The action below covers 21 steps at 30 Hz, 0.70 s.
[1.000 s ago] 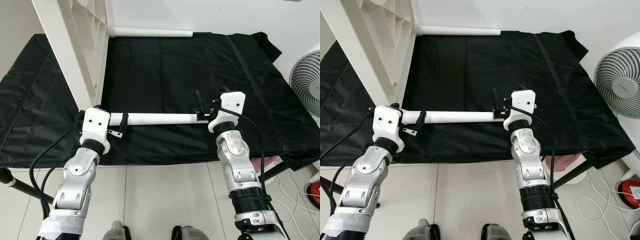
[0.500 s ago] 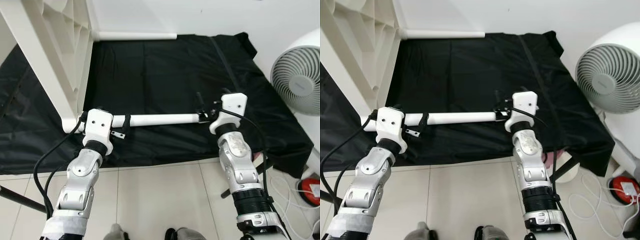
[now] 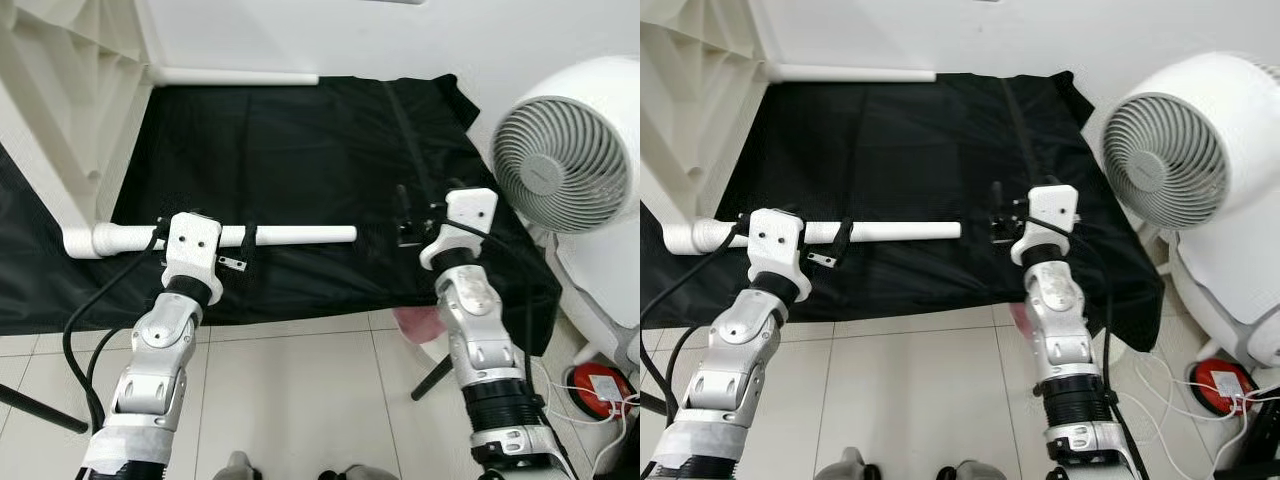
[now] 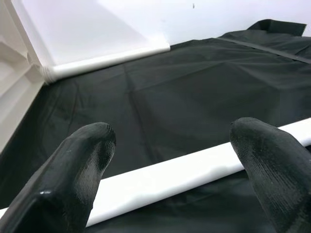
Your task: Building children table
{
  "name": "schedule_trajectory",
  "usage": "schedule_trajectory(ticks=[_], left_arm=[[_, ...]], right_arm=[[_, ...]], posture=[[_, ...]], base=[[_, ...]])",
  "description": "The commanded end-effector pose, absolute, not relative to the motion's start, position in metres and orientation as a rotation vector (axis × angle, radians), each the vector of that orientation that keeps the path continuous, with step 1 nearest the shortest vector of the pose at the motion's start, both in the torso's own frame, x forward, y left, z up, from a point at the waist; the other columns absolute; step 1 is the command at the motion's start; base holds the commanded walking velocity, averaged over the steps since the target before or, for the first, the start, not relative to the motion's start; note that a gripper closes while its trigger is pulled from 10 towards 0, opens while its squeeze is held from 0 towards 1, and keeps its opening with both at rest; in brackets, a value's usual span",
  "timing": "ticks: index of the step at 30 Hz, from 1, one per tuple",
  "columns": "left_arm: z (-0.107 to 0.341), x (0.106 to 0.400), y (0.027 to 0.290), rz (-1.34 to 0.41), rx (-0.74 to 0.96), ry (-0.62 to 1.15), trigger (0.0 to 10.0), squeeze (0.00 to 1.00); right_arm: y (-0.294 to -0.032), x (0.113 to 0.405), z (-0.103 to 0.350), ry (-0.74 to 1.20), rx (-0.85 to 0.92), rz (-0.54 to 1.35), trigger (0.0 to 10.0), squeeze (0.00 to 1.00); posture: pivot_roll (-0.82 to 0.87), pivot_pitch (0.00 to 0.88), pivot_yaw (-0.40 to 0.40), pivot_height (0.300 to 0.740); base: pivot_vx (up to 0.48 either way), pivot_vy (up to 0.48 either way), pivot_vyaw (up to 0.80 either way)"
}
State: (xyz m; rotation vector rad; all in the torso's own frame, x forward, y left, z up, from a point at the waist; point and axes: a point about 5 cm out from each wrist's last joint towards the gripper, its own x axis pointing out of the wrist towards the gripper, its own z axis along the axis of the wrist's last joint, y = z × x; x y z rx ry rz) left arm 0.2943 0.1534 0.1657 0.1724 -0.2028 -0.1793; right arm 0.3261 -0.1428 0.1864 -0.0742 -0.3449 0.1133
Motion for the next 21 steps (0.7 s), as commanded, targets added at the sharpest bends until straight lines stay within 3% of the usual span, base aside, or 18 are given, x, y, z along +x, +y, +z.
schedule_trajectory(ticks=[1,11,21], left_arm=[[0.1599,0.2944,0.1559,-0.159,0.164,-0.175,10.0,0.00],[0.1529,0.2964,0.1500,-0.175,0.098,-0.138,10.0,0.00],[0.1522,0.3007,0.1560,-0.153,0.084,-0.131,10.0,0.00]], right_arm=[[-0.1422,0.3270,0.1876,-0.344,-0.068,0.116,10.0,0.00],[-0.1417,0.3264,0.1860,-0.334,-0.056,0.117,10.0,0.00],[-0.1420,0.3268,0.1849,-0.327,-0.053,0.111,10.0,0.00]], posture=[[-0.04,0.095,0.006,0.740],[-0.05,0.109,0.003,0.740],[-0.07,0.120,0.003,0.740]], base=[[0.000,0.000,0.00],[0.000,0.000,0.00],[0.000,0.369,0.00]])
